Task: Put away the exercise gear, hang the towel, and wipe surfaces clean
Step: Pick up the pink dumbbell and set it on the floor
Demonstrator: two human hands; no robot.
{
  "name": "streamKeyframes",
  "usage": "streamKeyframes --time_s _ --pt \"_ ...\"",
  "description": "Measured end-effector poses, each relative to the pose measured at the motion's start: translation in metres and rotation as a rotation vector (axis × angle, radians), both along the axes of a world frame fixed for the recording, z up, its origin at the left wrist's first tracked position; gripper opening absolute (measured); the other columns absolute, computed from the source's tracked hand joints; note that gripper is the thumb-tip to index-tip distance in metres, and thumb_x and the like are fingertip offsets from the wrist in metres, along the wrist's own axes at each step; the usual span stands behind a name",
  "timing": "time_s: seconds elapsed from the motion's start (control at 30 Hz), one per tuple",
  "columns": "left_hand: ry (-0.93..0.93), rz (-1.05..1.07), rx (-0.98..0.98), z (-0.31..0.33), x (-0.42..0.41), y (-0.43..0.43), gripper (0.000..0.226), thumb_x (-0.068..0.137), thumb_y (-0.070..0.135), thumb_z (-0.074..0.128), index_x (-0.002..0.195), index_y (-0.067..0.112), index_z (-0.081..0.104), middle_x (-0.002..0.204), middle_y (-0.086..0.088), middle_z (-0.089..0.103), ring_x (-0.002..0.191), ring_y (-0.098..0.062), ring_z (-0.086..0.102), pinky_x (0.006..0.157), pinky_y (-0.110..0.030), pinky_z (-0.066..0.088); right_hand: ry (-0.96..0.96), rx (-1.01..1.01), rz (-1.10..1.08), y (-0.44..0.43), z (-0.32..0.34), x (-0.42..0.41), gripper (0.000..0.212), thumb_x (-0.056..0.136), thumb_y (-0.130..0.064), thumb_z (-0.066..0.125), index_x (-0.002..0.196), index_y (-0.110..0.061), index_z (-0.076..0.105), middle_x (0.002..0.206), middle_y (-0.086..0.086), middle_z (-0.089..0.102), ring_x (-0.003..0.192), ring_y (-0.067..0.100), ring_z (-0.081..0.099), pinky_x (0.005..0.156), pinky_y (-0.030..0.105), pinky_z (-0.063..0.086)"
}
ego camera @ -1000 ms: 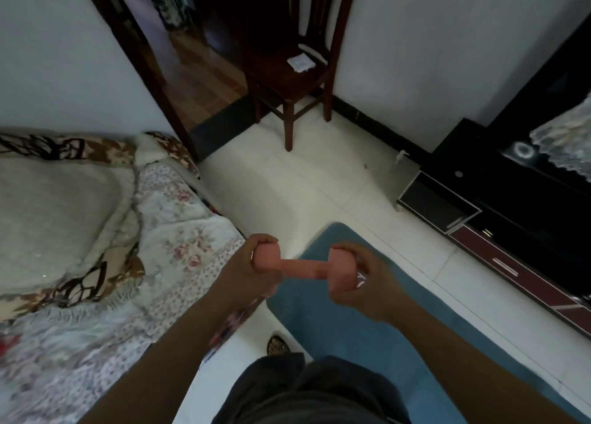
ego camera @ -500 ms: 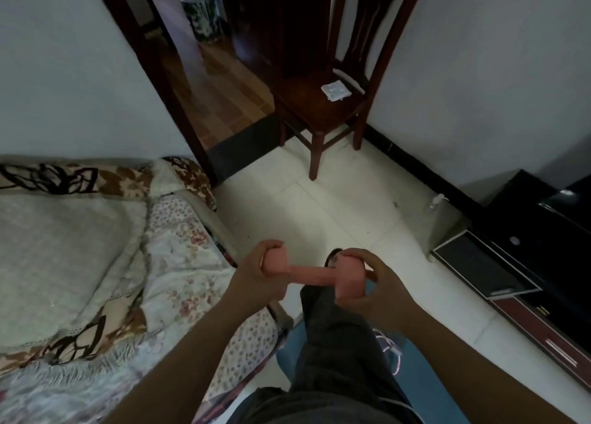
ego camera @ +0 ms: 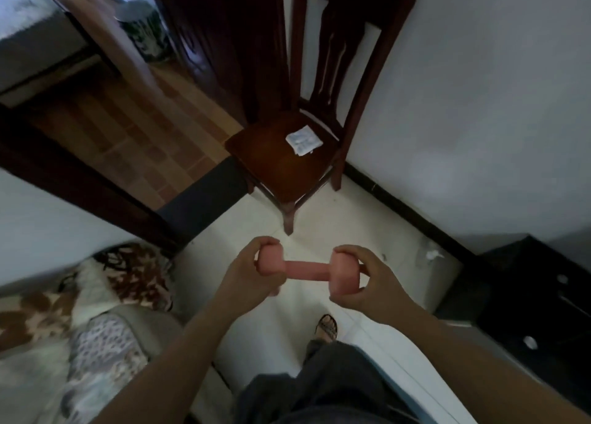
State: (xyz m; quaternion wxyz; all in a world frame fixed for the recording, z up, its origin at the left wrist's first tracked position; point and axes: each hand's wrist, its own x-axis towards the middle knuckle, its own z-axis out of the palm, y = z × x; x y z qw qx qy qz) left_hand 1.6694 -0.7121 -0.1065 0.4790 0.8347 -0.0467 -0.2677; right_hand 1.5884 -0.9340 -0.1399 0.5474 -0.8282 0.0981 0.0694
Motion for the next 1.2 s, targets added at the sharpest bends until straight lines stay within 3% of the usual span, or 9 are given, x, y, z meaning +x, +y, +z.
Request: streamKeyframes --time_s 0.17,0.37,0.53,0.77,0.87,0.97,1.07,1.2 --pt "-0.003 -0.091 0.033 0.007 0.076 -0.044 0.056 0.076 0.008 0.070 0.123 0.025 0.044 0.112 0.009 0.049 0.088 -0.005 0.053 0.061 -0.013 0.043 0.019 0.001 -0.067 -0.033 0.002 0.058 0.076 0.059 -0.018 0.086 0.122 -0.036 0.046 0.124 -0.026 0.045 0.112 0.006 0.050 0.086 0.040 0.054" --pt "0.083 -0.325 -0.002 -0.016 0.164 -0.103 0.055 0.074 0.006 0.070 0.112 0.036 0.046 0.110 0.012 0.050 0.092 -0.006 0.054 0.054 -0.008 0.043 0.061 -0.080 -0.247 -0.071 -0.006 0.101 0.075 0.056 -0.027 0.085 0.117 -0.046 0.045 0.121 -0.029 0.045 0.111 0.000 0.048 0.086 0.038 0.053" --pt "0.167 -0.570 0.027 -0.039 0.230 -0.160 0.055 0.075 0.008 0.069 0.115 0.037 0.048 0.111 0.017 0.047 0.096 -0.006 0.052 0.060 -0.011 0.043 0.143 -0.113 -0.493 -0.091 -0.021 0.125 0.074 0.056 -0.026 0.086 0.114 -0.048 0.046 0.119 -0.029 0.047 0.110 -0.006 0.046 0.089 0.033 0.052" --pt "0.228 -0.696 0.098 -0.104 0.288 -0.228 0.062 0.079 0.010 0.068 0.127 0.037 0.040 0.119 0.008 0.046 0.097 -0.009 0.053 0.062 -0.014 0.044 0.201 0.016 -0.655 -0.125 -0.093 0.163 0.078 0.053 -0.025 0.087 0.121 -0.037 0.050 0.123 -0.022 0.049 0.112 0.001 0.050 0.093 0.033 0.051" --pt "0.238 -0.646 0.135 -0.156 0.291 -0.255 0.062 0.081 0.016 0.068 0.129 0.035 0.035 0.109 0.010 0.050 0.094 -0.008 0.054 0.063 -0.015 0.043 0.236 0.049 -0.674 -0.146 -0.151 0.170 0.080 0.053 -0.026 0.088 0.123 -0.035 0.049 0.124 -0.019 0.050 0.112 0.001 0.050 0.094 0.023 0.048" --pt "0.223 -0.514 0.170 -0.233 0.288 -0.286 0.039 0.081 0.013 0.066 0.111 0.030 0.048 0.090 0.009 0.059 0.080 -0.006 0.059 0.061 -0.018 0.047 0.264 0.081 -0.700 -0.171 -0.234 0.176 0.080 0.053 -0.020 0.088 0.122 -0.033 0.050 0.125 -0.016 0.050 0.110 -0.002 0.050 0.086 0.008 0.044" --pt "0.244 -0.402 0.195 -0.342 0.287 -0.312 0.029 0.077 0.016 0.066 0.103 0.028 0.061 0.085 0.003 0.066 0.079 -0.015 0.065 0.068 -0.032 0.057 0.295 0.108 -0.710 -0.199 -0.334 0.186 0.078 0.054 -0.016 0.087 0.119 -0.037 0.050 0.122 -0.018 0.048 0.108 0.004 0.053 0.075 0.009 0.046" --pt "0.217 -0.371 0.194 -0.486 0.295 -0.341 0.029 0.073 0.022 0.066 0.099 0.034 0.065 0.086 0.007 0.068 0.081 -0.013 0.066 0.071 -0.032 0.057 0.284 0.100 -0.705 -0.233 -0.473 0.200 0.078 0.054 -0.017 0.088 0.118 -0.040 0.049 0.122 -0.016 0.048 0.105 0.007 0.053 0.073 0.008 0.044"
